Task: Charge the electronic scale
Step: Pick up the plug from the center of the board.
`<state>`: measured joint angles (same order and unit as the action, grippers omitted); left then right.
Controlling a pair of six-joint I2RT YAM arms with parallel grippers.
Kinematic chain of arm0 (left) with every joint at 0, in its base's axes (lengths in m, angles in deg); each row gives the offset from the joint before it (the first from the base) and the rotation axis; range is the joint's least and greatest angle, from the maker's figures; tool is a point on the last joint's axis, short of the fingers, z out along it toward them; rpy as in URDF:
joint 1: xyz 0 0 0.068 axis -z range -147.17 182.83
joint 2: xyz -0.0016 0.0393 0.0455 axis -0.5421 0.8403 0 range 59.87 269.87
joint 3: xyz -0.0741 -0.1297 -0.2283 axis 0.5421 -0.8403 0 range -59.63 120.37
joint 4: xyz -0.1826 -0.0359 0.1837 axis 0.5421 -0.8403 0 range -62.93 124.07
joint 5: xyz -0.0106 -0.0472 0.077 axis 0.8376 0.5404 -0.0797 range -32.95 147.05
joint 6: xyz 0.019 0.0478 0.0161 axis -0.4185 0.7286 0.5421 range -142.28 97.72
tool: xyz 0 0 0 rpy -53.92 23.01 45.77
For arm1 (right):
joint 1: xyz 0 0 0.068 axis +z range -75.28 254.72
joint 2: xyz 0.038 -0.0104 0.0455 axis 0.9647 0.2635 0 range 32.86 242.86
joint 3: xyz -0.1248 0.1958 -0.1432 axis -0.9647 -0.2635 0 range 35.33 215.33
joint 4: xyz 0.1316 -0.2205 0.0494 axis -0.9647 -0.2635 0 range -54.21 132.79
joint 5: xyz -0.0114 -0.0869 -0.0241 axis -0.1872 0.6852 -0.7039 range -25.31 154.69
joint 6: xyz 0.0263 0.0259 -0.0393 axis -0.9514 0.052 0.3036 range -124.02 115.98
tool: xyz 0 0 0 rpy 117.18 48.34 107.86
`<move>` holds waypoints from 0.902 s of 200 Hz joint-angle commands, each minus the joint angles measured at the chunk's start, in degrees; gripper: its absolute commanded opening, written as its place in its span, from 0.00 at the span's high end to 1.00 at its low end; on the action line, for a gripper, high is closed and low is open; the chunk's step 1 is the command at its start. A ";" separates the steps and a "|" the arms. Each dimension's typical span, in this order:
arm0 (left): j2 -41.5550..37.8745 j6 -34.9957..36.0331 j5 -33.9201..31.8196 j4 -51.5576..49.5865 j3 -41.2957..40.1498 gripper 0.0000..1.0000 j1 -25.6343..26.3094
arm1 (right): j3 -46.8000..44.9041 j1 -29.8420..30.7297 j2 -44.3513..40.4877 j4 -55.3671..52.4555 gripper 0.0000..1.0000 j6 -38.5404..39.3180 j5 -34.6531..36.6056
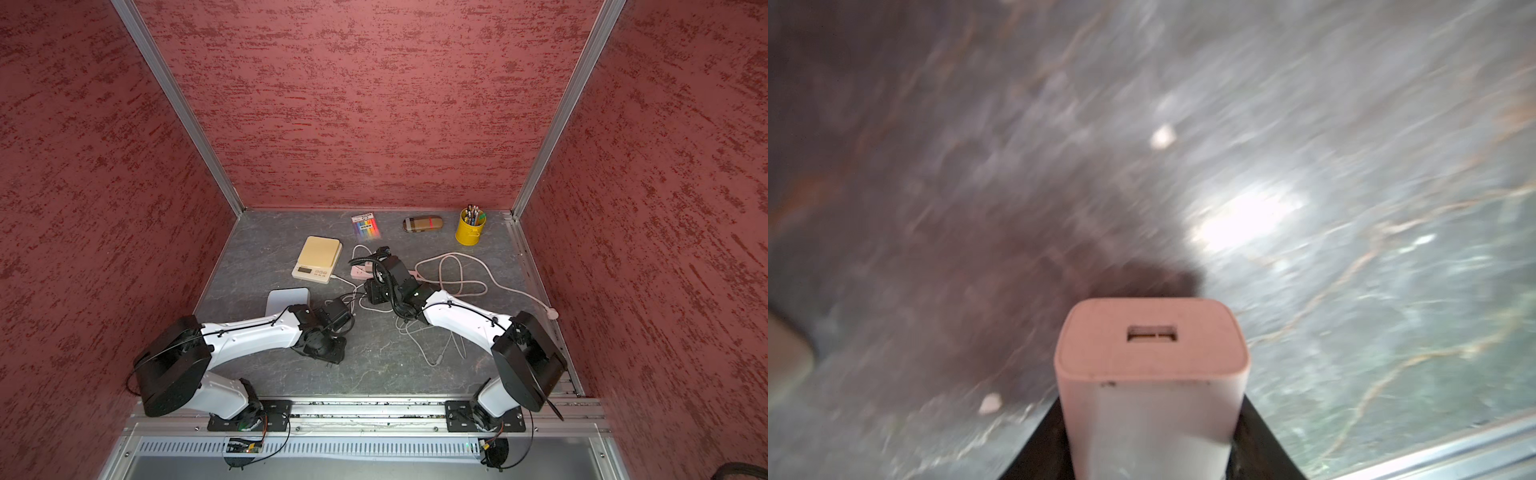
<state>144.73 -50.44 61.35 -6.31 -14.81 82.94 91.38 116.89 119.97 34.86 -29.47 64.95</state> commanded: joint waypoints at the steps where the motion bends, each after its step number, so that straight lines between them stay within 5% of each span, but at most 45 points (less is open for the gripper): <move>1: -0.01 5.92 2.54 6.61 3.08 0.57 -1.59 | 0.35 -1.88 -0.44 2.14 0.44 -3.17 -1.74; 91: -2.50 24.44 15.46 17.97 6.81 0.59 -11.44 | -2.01 -6.90 -2.01 5.89 0.44 -10.13 -19.74; 142: -7.74 31.25 17.90 31.75 -0.27 0.59 -12.05 | -8.42 -6.84 -3.31 14.46 0.44 -23.42 -31.12; 180: -7.07 31.76 21.88 39.87 0.70 0.59 -11.70 | -7.24 -5.61 -6.50 10.03 0.44 -24.12 -33.47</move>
<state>137.49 -21.63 79.53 24.75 -16.28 71.02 82.09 110.51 117.24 44.46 -50.30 35.44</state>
